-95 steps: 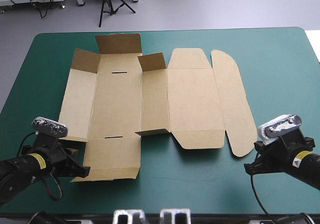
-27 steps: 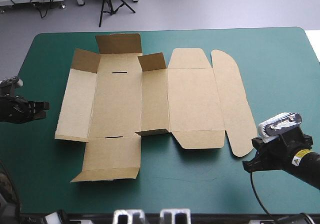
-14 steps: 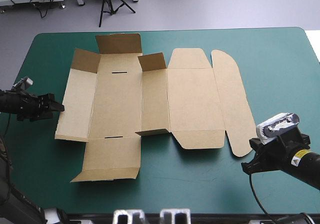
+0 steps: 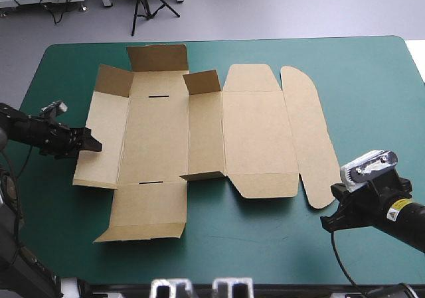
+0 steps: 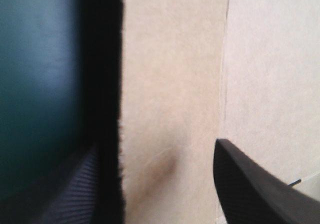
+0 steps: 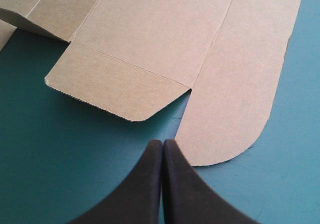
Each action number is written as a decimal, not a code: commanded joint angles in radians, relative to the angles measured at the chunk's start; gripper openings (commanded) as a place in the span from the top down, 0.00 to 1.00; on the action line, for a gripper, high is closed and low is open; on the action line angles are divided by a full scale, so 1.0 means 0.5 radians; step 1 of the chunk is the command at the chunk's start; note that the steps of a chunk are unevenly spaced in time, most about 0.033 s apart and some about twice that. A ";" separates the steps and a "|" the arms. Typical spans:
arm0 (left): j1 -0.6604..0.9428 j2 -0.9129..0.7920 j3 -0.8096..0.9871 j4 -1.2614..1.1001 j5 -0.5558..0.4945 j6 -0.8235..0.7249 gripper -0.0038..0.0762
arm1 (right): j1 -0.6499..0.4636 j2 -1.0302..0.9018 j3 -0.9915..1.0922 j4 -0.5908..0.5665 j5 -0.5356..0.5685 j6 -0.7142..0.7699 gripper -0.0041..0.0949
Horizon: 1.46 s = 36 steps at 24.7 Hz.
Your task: Fold the box
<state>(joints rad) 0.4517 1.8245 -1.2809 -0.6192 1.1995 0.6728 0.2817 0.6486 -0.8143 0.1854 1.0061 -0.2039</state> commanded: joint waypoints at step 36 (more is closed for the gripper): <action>-1.254 -0.489 -1.203 0.446 -0.008 0.845 0.96 | 0.001 0.013 -0.051 0.022 -0.498 -0.027 0.98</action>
<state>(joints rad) -0.1070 1.6328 -1.8414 -0.4629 1.2454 1.0681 0.2817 0.6486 -0.8143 0.1853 0.8700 -0.2079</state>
